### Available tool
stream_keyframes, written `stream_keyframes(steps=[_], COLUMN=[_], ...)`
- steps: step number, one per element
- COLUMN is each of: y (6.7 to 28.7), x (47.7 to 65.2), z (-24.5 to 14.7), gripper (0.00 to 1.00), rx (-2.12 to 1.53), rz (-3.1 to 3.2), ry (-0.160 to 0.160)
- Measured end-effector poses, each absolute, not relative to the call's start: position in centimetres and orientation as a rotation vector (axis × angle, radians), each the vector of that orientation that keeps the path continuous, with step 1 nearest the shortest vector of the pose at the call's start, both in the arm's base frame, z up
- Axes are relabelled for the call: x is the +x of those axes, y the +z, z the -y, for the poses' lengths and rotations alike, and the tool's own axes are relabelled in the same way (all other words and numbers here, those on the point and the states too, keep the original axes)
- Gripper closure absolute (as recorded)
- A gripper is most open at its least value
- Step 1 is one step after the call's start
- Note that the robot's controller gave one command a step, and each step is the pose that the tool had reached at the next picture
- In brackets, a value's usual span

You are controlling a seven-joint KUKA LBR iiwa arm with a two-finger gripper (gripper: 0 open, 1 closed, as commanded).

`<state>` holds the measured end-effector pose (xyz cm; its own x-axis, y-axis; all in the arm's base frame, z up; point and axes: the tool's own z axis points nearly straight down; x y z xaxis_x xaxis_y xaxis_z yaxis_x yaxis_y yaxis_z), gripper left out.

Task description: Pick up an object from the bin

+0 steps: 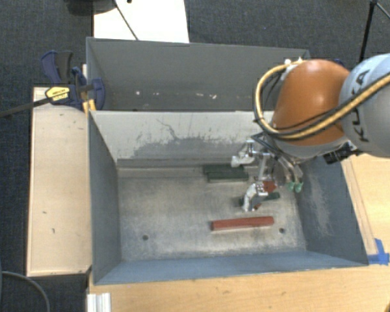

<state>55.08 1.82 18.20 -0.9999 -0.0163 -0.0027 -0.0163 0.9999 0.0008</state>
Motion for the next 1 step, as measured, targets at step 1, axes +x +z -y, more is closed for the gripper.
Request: stream_keyframes(steps=[1], y=[11.67], x=[52.17], z=[0.17], gripper=[0.0], rx=[-0.013], rz=[-3.135], ry=[0.001])
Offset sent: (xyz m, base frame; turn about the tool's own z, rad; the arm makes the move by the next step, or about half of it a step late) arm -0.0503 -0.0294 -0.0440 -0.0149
